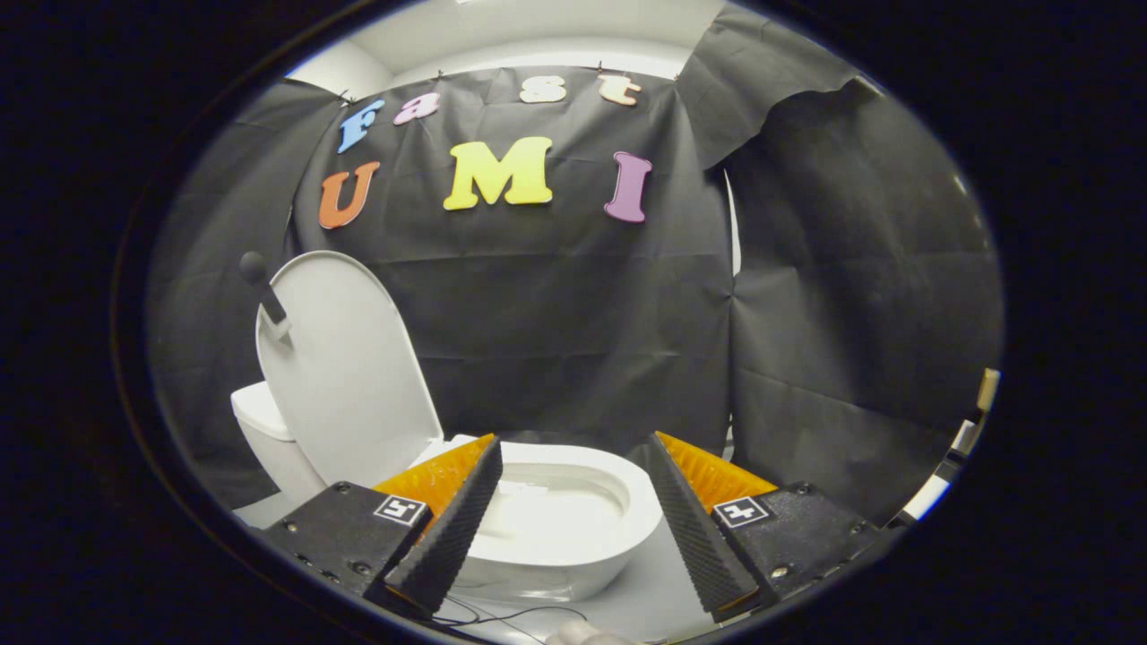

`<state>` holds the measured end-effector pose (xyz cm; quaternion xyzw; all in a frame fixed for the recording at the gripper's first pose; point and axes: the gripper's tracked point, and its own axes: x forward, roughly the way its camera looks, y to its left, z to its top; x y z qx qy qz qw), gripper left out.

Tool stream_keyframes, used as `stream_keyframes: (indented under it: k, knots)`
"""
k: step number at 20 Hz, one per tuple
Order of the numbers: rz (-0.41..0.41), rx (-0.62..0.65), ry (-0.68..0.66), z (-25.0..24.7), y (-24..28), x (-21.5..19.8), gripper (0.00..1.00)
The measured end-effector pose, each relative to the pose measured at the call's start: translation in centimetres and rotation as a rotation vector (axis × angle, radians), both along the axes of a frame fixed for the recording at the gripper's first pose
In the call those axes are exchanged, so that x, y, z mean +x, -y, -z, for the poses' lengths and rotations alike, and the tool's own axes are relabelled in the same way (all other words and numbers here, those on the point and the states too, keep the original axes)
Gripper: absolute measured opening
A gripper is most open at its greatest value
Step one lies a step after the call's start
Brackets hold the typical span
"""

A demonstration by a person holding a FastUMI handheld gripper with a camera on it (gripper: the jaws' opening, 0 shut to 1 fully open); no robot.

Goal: Open the toilet lid.

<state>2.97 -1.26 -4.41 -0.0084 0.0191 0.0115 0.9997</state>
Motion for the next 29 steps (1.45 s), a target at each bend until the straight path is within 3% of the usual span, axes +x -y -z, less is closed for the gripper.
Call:
stream_keyframes:
  k: [29]
  knots:
    - [-0.007, -0.003, -0.005, 0.31, -0.73, -0.03, 1.0]
